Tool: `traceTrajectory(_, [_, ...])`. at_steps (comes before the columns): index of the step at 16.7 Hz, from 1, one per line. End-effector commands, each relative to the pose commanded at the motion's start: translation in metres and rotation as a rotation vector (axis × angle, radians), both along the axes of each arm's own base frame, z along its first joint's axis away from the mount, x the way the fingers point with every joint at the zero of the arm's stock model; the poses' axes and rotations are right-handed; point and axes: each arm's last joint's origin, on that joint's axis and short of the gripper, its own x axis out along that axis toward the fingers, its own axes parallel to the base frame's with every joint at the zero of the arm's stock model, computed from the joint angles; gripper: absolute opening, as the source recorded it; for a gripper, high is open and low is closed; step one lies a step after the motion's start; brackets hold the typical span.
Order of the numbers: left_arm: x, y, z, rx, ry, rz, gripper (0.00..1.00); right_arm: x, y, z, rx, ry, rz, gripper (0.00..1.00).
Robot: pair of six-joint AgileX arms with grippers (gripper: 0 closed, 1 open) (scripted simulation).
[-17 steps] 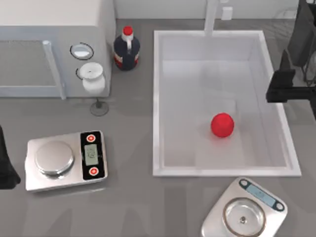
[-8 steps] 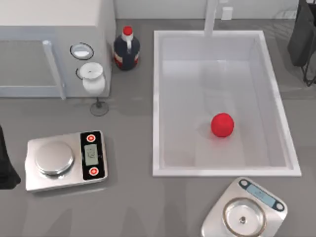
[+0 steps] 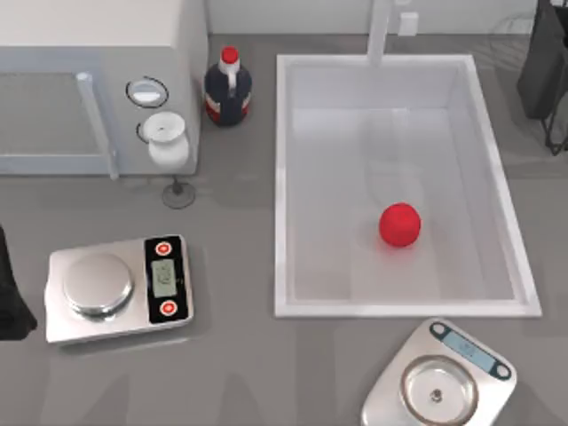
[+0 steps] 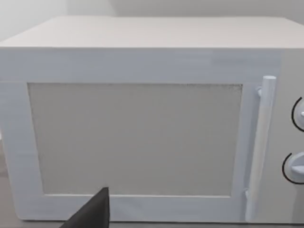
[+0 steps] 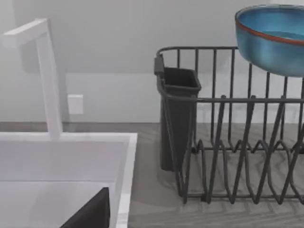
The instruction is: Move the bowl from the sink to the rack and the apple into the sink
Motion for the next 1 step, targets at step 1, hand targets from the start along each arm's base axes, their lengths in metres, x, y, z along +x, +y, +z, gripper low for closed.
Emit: traceTrajectory(1, [0.0000,0.0000,0.0000,0.000,0.000,0.000,1.00,0.0000,0.0000,0.0000,0.000,0.000,0.000,1.00])
